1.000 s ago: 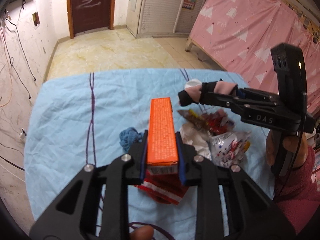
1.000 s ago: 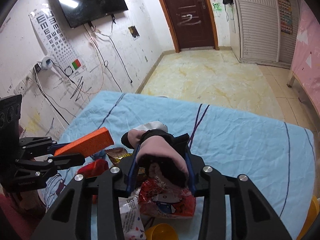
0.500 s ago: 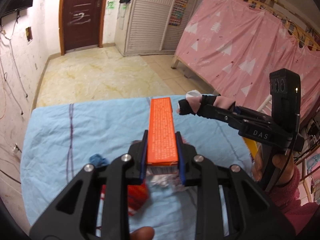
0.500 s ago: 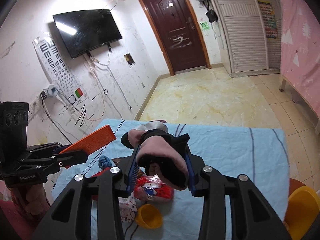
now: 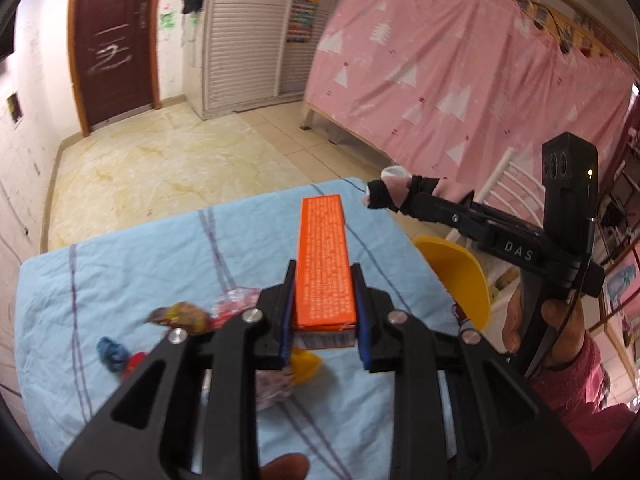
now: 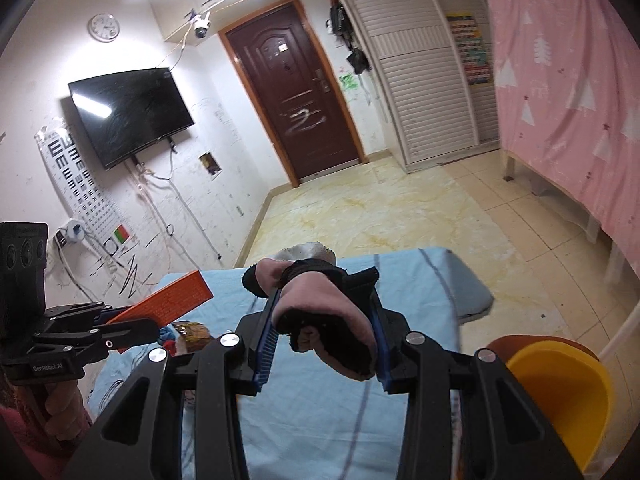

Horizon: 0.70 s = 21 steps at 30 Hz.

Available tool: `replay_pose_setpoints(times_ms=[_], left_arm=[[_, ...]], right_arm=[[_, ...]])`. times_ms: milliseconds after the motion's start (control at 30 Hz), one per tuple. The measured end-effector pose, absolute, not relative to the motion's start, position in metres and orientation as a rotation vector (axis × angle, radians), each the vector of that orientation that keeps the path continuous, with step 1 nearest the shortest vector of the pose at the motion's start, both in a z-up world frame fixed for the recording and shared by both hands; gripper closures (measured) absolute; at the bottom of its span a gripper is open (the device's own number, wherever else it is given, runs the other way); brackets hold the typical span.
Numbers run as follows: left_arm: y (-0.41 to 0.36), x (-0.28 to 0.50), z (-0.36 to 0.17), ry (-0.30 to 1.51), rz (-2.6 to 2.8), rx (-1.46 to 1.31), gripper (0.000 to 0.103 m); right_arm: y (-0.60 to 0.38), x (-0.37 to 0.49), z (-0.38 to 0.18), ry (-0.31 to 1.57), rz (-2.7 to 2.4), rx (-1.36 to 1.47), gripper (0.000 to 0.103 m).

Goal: Collect trash
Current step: 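Carry box and pink cloth over the yellow bin and open both tools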

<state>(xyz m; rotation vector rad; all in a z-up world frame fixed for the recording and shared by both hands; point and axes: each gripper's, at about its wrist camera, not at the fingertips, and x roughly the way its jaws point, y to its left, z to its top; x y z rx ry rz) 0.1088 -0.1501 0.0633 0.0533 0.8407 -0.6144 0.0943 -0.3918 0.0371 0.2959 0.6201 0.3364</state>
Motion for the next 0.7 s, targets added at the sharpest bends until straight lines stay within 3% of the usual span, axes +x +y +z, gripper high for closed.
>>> replay_pose_setpoints(times_ms=[700], left_arm=[[-0.329,0.085,0.022,0.975,-0.85,0.231,0.08]], right_arm=[[-0.521,0.013,-0.005,0.651,-0.012,0.272,0.069]])
